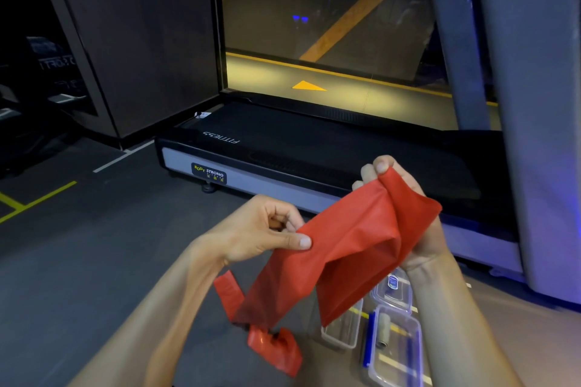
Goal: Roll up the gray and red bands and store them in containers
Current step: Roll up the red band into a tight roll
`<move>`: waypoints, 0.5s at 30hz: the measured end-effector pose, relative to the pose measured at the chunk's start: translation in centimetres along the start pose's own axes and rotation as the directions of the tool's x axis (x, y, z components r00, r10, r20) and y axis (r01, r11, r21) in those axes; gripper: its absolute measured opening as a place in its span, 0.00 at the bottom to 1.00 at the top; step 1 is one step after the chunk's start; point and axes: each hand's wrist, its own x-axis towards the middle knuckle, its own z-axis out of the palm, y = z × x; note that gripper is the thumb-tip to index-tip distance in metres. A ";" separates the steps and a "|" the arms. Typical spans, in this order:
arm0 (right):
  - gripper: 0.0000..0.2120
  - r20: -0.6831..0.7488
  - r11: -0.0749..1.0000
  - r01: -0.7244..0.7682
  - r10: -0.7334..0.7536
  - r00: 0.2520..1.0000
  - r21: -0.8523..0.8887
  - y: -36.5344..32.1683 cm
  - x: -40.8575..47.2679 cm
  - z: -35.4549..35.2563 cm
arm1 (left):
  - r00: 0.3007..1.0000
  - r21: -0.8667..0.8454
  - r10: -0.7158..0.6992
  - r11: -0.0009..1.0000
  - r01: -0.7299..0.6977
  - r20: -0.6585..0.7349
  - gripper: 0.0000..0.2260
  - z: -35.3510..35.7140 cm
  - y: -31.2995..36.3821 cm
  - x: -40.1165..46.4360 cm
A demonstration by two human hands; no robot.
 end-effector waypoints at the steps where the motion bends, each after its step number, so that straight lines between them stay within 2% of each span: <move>1: 0.11 0.000 1.000 -0.001 0.001 1.000 -0.001 0.0 0.0 -0.1 | 1.000 0.004 0.004 1.000 -0.004 -0.005 0.07 0.0 0.0 0.0; 6: 0.12 -0.021 1.000 0.003 -0.003 1.000 -0.009 -0.1 0.0 -0.4 | 0.999 0.007 0.011 1.000 -0.011 -0.032 0.04 0.0 0.3 0.0; 9: 0.12 -0.028 1.000 0.006 -0.006 1.000 -0.018 -0.1 0.0 -0.5 | 0.999 0.009 -0.012 1.000 0.012 -0.043 0.06 0.0 0.2 -0.1; 12: 0.13 -0.044 0.999 -0.002 0.001 0.999 -0.032 -0.2 0.0 -0.6 | 0.999 0.016 -0.023 1.000 0.023 -0.026 0.08 -0.3 0.1 -0.1; 15: 0.13 -0.061 1.000 -0.009 0.007 0.998 -0.028 -0.3 -0.1 -0.6 | 1.000 0.020 -0.021 1.000 0.021 0.001 0.06 -0.3 0.2 -0.3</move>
